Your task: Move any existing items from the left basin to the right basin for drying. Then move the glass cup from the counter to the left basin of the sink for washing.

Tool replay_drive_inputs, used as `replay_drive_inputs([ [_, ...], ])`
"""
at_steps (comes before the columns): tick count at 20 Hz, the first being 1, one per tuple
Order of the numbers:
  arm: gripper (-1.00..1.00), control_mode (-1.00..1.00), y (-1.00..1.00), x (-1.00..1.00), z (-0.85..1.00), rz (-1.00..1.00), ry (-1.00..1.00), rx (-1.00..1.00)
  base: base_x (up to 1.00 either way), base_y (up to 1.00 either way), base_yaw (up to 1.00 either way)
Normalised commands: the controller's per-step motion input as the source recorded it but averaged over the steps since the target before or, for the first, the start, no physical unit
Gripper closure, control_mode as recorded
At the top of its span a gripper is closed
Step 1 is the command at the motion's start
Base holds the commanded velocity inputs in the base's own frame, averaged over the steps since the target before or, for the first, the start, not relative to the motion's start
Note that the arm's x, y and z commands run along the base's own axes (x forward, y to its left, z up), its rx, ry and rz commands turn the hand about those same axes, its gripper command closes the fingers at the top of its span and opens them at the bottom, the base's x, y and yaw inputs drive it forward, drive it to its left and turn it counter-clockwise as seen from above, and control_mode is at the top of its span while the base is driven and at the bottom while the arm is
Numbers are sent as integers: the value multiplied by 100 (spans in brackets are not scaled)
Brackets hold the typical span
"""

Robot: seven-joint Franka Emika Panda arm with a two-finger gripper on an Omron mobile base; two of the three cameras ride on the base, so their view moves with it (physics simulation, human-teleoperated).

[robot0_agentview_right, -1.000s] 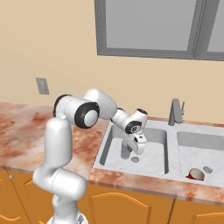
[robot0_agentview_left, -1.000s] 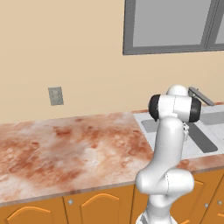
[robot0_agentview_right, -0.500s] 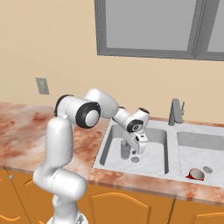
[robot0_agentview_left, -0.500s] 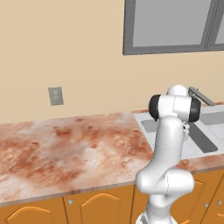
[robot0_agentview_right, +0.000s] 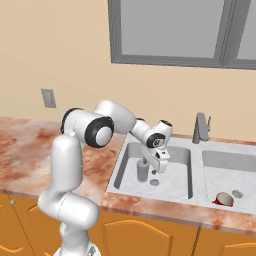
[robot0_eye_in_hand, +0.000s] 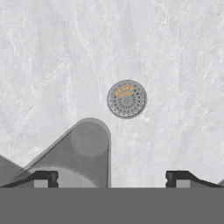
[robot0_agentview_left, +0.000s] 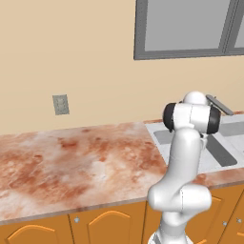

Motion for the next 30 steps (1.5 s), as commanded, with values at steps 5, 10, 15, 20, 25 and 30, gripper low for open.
replay_drive_inputs([
  [5, -100, -100, 0, -3, 31, 0, 0, 0, 0, 0, 0],
  [10, -100, -100, 4, -6, 36, 0, 0, 0, 0, 0, 0],
  [15, -100, -100, 11, -8, 44, 0, 0, 0, 0, 0, 0],
  [20, -100, -100, 16, -15, 45, 0, 0, 0, 0, 0, 0],
  [25, -100, -100, 22, -17, 47, 0, 1, 0, 0, 0, 0],
  [30, -100, -100, 25, -17, 50, 0, 1, 0, 0, 0, 0],
])
